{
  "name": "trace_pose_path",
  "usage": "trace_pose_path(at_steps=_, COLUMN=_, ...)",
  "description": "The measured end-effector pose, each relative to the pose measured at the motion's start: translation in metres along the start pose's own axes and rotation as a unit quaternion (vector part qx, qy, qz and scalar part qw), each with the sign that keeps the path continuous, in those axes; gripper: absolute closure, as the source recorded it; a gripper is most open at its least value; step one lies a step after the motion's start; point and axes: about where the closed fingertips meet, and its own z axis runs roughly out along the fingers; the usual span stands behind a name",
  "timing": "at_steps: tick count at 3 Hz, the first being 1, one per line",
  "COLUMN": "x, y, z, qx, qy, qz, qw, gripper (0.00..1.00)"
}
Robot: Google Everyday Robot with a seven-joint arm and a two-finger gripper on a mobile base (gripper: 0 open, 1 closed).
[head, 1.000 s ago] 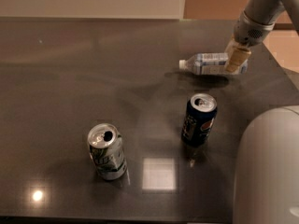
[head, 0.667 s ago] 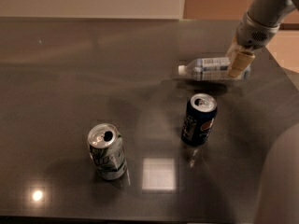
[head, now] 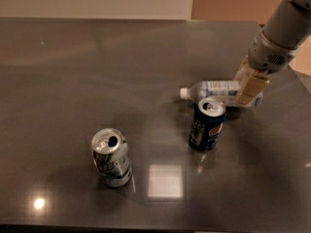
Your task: Move blue plastic bottle near pepsi can
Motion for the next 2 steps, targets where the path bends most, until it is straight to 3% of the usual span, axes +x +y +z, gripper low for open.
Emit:
trace_pose_path(at_steps=1, x=-0.005, y=0.031, z=0.006, qx=-0.021, qy=-0.009, qz=-0.002, qw=0.9997, gripper=1.0)
trace_pose_path(at_steps=2, x=-0.009, y=0.051, z=0.01, qx=-0.035, qy=-0.018, qz=0.002, qw=0.9992, gripper=0.83)
